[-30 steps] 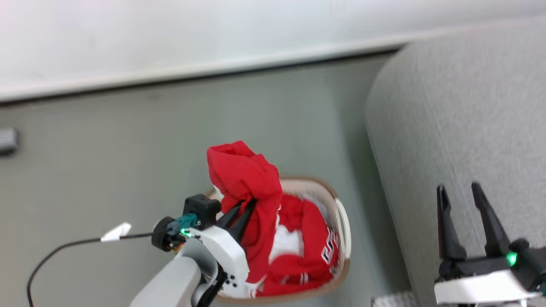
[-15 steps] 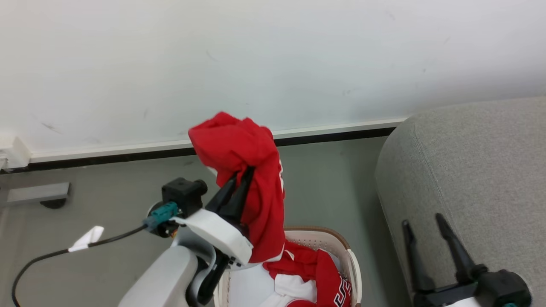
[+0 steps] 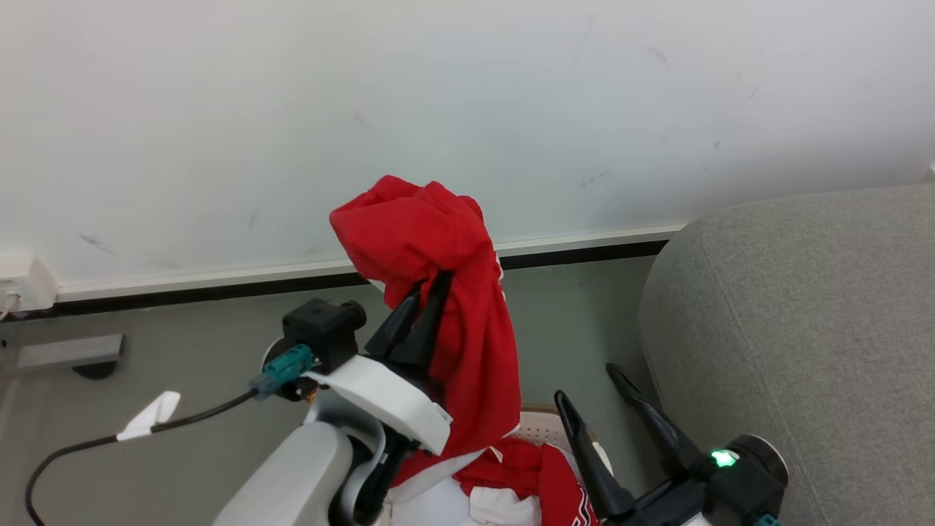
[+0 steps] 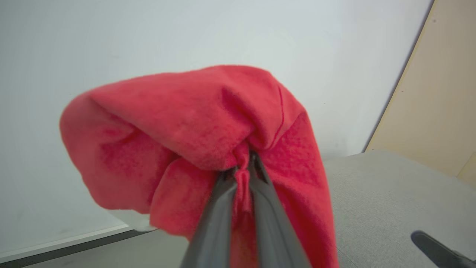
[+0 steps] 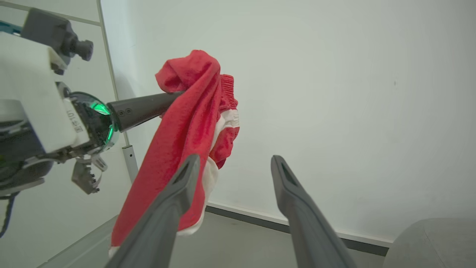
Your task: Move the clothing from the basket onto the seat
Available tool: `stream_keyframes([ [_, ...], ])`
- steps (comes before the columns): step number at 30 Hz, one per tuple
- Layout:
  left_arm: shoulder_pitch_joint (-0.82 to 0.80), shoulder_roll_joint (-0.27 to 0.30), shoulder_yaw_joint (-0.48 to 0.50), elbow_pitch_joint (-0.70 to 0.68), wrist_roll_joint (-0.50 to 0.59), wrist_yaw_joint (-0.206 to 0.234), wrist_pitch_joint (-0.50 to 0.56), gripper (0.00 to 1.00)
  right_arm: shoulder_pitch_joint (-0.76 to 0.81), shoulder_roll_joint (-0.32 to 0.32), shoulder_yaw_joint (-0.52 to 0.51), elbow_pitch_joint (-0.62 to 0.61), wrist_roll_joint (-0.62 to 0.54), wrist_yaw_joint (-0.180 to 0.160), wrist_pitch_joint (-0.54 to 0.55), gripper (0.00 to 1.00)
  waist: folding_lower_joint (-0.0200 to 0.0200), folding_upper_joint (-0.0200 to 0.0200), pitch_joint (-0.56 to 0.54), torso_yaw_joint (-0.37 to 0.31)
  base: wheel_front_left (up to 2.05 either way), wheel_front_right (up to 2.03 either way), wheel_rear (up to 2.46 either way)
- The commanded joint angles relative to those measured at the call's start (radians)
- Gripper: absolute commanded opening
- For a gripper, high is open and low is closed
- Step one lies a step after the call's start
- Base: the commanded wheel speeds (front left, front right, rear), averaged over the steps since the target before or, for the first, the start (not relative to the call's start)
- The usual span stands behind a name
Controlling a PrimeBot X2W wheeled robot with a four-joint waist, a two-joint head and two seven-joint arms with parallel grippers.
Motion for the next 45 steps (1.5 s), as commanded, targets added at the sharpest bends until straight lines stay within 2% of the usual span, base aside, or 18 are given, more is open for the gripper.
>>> stream_keyframes([
  [1,0.013,0.0,-0.002,-0.01,0.008,0.0,0.005,0.0,-0.025,-0.004,0.014,0.012,0.017,-0.002,0.001,1.0,0.0001,-0.0001,-0.001,0.001,0.0,0.0,0.0],
  [7,0.014,-0.009,-0.024,-0.036,0.011,-0.004,0.015,0.0,-0.096,-0.003,0.081,0.078,0.045,-0.002,0.001,1.0,0.0001,-0.0001,-0.002,0.007,0.0,0.0,0.0],
  [18,0.021,-0.052,-0.069,-0.077,-0.023,-0.022,0.042,0.0,-0.274,-0.003,0.224,0.282,0.255,-0.002,0.001,1.0,0.0001,-0.0001,-0.006,0.025,0.0,0.0,0.0],
  [22,0.025,-0.068,-0.087,-0.077,-0.038,-0.029,0.053,0.0,-0.342,-0.004,0.273,0.34,0.3,-0.002,0.001,1.0,0.0001,-0.0001,-0.006,0.036,0.0,0.0,0.0],
  [23,0.025,-0.069,-0.09,-0.076,-0.04,-0.031,0.054,0.0,-0.352,-0.004,0.277,0.349,0.308,-0.002,0.001,0.95,0.0001,-0.0001,-0.007,0.04,0.0,0.0,0.0],
  [24,0.025,-0.072,-0.092,-0.074,-0.043,-0.032,0.056,0.0,-0.364,-0.004,0.27,0.355,0.315,-0.002,0.001,0.44,0.0001,-0.0001,-0.006,0.044,0.0,0.0,0.0],
  [26,0.025,-0.072,-0.096,-0.07,-0.043,-0.033,0.058,0.0,-0.374,-0.003,0.263,0.351,0.332,-0.002,0.001,0.0,0.0001,-0.0001,-0.006,0.053,0.0,0.0,0.0],
  [38,0.039,-0.048,-0.079,-0.032,-0.045,-0.015,0.035,0.0,-0.358,-0.003,0.25,0.333,0.327,-0.002,0.0,0.0,0.0001,-0.0001,-0.005,0.057,0.0,0.0,0.0],
  [39,0.041,-0.045,-0.078,-0.028,-0.043,-0.013,0.032,0.24,-0.356,-0.003,0.246,0.331,0.326,-0.002,0.0,0.0,0.0001,-0.0001,-0.004,0.056,0.0,0.0,0.0],
  [40,0.043,-0.042,-0.077,-0.024,-0.039,-0.009,0.027,0.58,-0.353,-0.003,0.241,0.33,0.324,-0.002,0.0,0.0,0.0001,-0.0001,-0.004,0.055,0.0,0.0,0.0],
  [41,0.045,-0.039,-0.077,-0.019,-0.034,-0.008,0.025,1.0,-0.349,-0.003,0.236,0.331,0.319,-0.002,0.0,0.0,0.0001,-0.0001,-0.003,0.054,0.0,0.0,0.0],
  [45,0.051,-0.024,-0.076,0.005,-0.019,0.001,0.01,1.0,-0.341,-0.003,0.206,0.34,0.303,-0.002,0.0,0.0,0.0001,-0.0001,-0.003,0.047,0.0,0.0,0.0],
])
